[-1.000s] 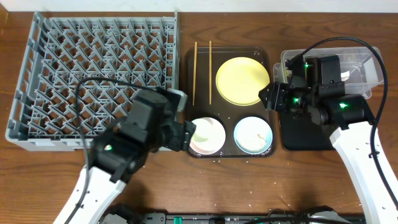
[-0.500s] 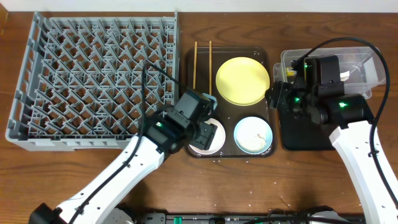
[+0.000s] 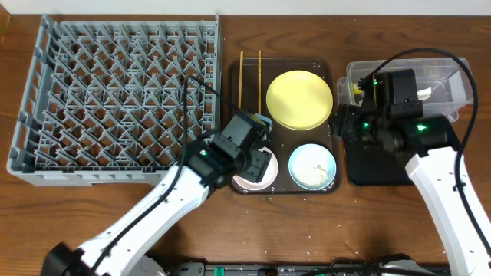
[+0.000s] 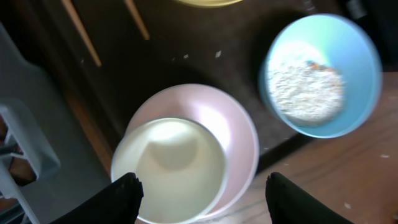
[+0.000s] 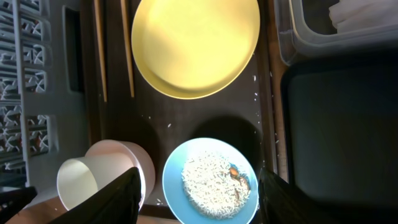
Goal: Sort waste into correct bins and load items into the dishwasher
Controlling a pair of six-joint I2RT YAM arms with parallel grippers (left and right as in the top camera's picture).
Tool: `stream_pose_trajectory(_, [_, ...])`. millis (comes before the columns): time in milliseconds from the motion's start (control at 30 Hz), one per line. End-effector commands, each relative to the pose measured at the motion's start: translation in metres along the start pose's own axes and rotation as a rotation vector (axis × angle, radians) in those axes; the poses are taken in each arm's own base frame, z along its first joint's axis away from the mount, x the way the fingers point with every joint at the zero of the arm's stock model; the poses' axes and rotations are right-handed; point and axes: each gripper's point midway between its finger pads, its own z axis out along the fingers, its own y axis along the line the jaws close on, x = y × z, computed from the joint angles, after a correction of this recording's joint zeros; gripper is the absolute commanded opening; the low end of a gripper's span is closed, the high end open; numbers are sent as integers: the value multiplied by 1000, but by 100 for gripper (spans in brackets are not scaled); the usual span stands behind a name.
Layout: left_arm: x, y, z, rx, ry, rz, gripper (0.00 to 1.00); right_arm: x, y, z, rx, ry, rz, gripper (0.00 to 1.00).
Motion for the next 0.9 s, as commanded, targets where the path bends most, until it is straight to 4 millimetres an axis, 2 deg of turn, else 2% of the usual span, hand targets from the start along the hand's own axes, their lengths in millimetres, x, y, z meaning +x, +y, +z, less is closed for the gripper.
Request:
stream_pose_trajectory(0, [2,9,18,-57,41,-4,63,0,2,3,2,3,-24,58])
stream_pose_trajectory(100, [5,10,32,-64,72,-5,56,0,2,3,2,3,-24,59])
stream_pose_trajectory(200, [7,7,38,-49,84,-8,54,-1,3,3,-1,-4,-25,59])
stream_pose_trajectory(433, [-2,5,25,-40,49,-10,55,1,9,4,-31,11,-29,58])
stream_pose_trajectory(467, [-5,4,20,-37,37,-10,56,3,12,5,-45,18,-35,58])
stream_pose_trajectory(567, [-17,0,-4,-22,-27,-8,66,12,34,10,-127,52,-139,58])
stream_pose_trajectory(600, [-25,-2,-22,-11,-78,-7,68,18,47,13,-165,74,-193,58])
stream_pose_trajectory(700, [-36,-2,-58,7,-178,-13,77,33,69,22,-210,112,-273,58])
stream_pose_trajectory(767, [-39,3,-80,5,-238,-27,80,44,84,31,-228,136,-322,58])
stream_pose_trajectory(867, [-36,26,-111,-59,-306,-71,81,59,102,46,-250,174,-380,57])
